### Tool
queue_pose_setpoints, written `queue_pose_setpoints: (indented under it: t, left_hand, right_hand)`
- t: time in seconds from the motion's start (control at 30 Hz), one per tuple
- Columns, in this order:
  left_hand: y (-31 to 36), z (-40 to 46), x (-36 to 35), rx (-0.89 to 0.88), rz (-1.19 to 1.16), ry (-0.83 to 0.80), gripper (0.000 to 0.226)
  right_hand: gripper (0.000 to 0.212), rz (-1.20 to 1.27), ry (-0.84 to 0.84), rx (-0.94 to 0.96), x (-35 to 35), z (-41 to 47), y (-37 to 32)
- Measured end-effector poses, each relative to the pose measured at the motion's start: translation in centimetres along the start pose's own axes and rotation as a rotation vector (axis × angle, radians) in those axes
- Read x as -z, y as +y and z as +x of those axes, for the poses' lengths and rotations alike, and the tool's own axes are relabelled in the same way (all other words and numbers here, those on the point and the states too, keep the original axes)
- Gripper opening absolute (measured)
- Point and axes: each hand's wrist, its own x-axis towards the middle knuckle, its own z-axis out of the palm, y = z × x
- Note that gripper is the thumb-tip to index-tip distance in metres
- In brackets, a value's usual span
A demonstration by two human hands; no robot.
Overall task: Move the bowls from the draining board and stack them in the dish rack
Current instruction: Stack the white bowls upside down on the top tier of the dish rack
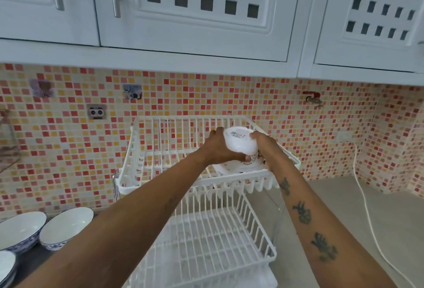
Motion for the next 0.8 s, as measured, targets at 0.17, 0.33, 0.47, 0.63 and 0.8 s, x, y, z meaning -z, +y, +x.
queue_pose_setpoints:
  t: [0.17, 0.33, 0.47, 0.63, 0.8]
  left_hand:
    - [-0.5, 0.5, -0.3, -0.01, 0.028, -0.005, 0.098]
    - [-0.9, 0.8, -0.5, 0.017, 0.029, -0.023, 0.102]
    - [-0.6, 0.6, -0.6, 0.022, 0.026, -0.045, 0.102]
    - [-0.6, -0.7, 0.6, 0.109, -0.041, -0.094, 0.126]
    - [-1.4, -2.9, 4.3, 0.107, 0.023, -0.108, 0.111]
  right_hand:
    - [0.055, 0.013, -0.018, -0.01, -0.3, 0.3, 0.0]
    - [0.051, 0.007, -0.032, -0.006, -0.3, 0.3, 0.1]
    - [0.053, 0.001, -0.019, 0.004, -0.3, 0.3, 0.1]
    - [0.059, -0.108, 0.073, 0.058, -0.4, 0.0, 0.2]
    - [0.056, -0.146, 0.182, 0.322, 0.3, -2.0, 0.1]
